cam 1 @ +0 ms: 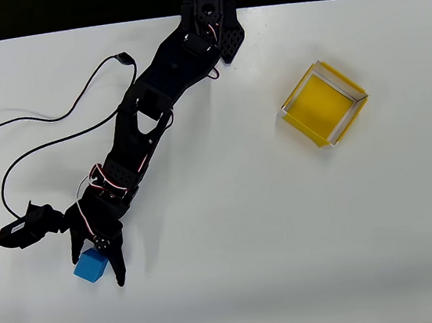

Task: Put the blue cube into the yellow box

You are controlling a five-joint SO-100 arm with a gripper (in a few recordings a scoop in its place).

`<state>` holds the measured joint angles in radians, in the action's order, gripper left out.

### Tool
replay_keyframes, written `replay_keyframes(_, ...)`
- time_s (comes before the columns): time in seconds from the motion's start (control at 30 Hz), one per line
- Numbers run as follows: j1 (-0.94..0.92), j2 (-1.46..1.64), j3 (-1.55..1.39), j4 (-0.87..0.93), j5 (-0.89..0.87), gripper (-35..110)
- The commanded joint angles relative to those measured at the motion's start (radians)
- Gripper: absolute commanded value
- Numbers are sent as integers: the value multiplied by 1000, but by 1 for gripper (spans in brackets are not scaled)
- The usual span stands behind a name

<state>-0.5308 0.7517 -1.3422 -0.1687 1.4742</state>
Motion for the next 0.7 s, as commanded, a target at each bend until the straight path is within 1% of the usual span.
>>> replay_keyframes(0.0, 2, 84, 101, -55, 9, 45)
replay_keyframes(0.23, 0, 74, 95, -52, 48, 32)
replay_keyframes(0.4, -5, 67, 94, -29, 110, 22)
replay_keyframes(0.67, -8, 95, 63, 2, 156, 14)
